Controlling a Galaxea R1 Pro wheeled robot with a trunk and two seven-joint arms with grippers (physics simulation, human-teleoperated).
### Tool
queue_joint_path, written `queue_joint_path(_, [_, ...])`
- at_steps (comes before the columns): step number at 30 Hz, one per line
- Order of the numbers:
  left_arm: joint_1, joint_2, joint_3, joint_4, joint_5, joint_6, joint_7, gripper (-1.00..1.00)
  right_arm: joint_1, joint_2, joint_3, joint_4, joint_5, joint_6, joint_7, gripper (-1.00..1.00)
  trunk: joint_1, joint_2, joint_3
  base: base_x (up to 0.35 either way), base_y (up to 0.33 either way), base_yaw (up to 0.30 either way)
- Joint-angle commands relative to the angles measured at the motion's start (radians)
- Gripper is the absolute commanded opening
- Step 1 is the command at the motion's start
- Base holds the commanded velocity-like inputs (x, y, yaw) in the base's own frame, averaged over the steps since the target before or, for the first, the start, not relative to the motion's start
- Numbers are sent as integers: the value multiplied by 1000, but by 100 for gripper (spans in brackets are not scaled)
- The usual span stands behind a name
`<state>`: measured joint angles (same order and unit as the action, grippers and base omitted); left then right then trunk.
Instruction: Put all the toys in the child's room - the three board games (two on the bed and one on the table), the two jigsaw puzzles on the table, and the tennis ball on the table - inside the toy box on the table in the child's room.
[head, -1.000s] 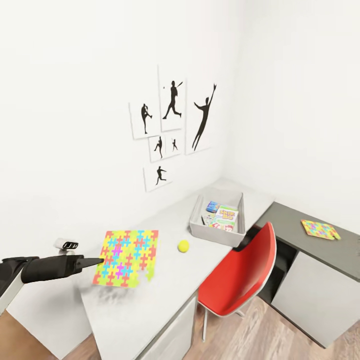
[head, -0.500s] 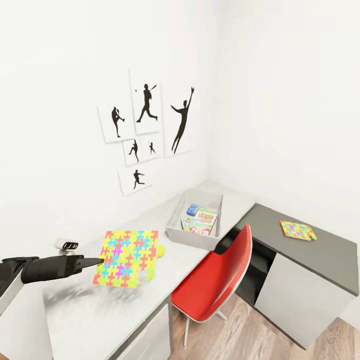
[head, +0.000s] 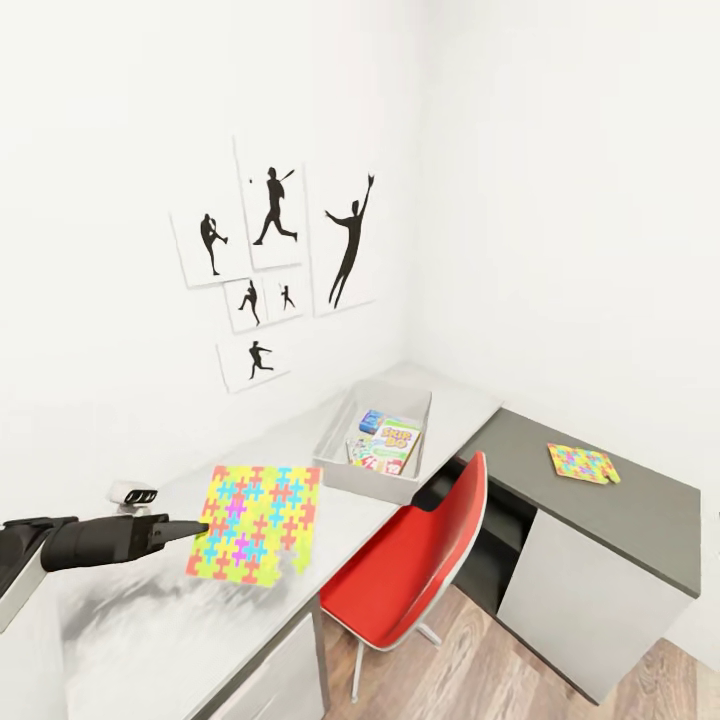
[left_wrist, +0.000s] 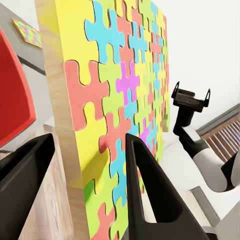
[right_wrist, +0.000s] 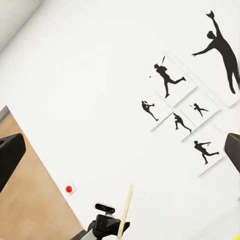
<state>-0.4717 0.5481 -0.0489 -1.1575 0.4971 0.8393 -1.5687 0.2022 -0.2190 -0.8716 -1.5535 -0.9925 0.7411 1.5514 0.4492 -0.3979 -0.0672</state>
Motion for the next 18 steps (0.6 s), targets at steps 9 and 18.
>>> queue_joint_path(9, [-1,1,-2,-1,5,11,-2,-100,0,0,0,0,-3,12,1,100,1,-2,0,126,-189,-20])
queue_joint_path(18, [0,1,-2,-9,6,14,-2,-100,0,-1,0,0,-3,12,1,100,1,-2,12,161,-181,-150])
